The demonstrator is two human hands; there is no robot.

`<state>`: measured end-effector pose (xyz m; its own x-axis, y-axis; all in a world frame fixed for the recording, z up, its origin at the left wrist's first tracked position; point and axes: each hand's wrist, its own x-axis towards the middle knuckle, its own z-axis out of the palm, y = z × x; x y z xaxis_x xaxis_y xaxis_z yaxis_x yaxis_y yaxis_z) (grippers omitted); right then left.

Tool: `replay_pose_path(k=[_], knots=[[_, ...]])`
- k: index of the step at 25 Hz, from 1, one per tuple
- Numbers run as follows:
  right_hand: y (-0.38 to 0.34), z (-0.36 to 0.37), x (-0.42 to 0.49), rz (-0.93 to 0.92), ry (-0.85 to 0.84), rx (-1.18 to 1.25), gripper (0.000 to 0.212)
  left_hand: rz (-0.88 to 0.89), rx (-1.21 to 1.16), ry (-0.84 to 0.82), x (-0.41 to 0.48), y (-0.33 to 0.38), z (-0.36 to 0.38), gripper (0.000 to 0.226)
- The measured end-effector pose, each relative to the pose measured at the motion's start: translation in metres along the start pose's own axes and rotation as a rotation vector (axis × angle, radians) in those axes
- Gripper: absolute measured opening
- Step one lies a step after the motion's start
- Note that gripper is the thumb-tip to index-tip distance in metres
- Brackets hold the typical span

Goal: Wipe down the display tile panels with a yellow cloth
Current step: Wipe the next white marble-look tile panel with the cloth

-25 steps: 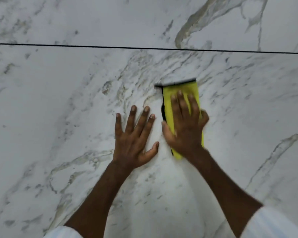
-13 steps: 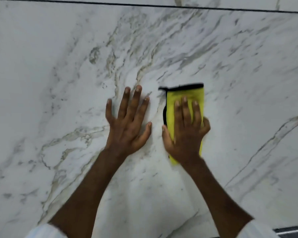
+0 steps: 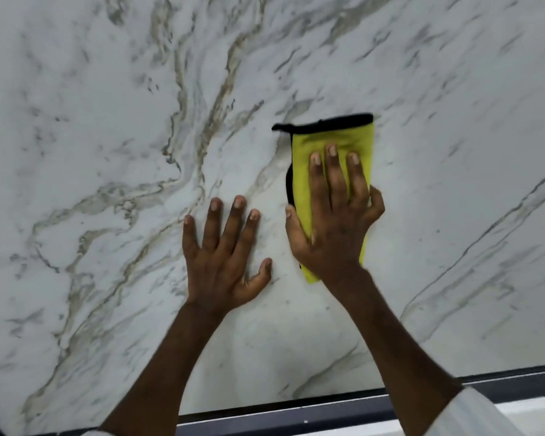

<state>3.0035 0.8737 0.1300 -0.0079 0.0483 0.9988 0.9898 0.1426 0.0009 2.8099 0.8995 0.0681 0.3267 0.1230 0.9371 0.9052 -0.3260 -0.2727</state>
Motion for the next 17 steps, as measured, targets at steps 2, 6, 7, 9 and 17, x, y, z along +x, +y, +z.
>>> replay_pose_path(k=[2, 6, 7, 9, 17], knots=[[0.003, 0.005, -0.055, -0.033, -0.028, 0.019, 0.074, -0.005, 0.009, 0.011, -0.001, 0.000, 0.003, 0.086], [0.007, 0.003, -0.160, -0.077, -0.147, -0.013, 0.077, 0.008, 0.004, 0.035, 0.002, -0.001, 0.003, 0.085], [0.007, 0.002, -0.171, -0.072, -0.161, -0.018, 0.077, -0.004, -0.011, 0.025, -0.004, 0.001, 0.002, 0.082], [0.004, 0.001, -0.172, -0.049, -0.163, 0.006, 0.076, -0.049, -0.047, -0.036, -0.037, 0.014, 0.002, 0.077], [-0.003, 0.009, -0.130, 0.042, -0.052, 0.038, 0.074, -0.055, 0.012, -0.092, -0.129, 0.035, 0.022, 0.078]])
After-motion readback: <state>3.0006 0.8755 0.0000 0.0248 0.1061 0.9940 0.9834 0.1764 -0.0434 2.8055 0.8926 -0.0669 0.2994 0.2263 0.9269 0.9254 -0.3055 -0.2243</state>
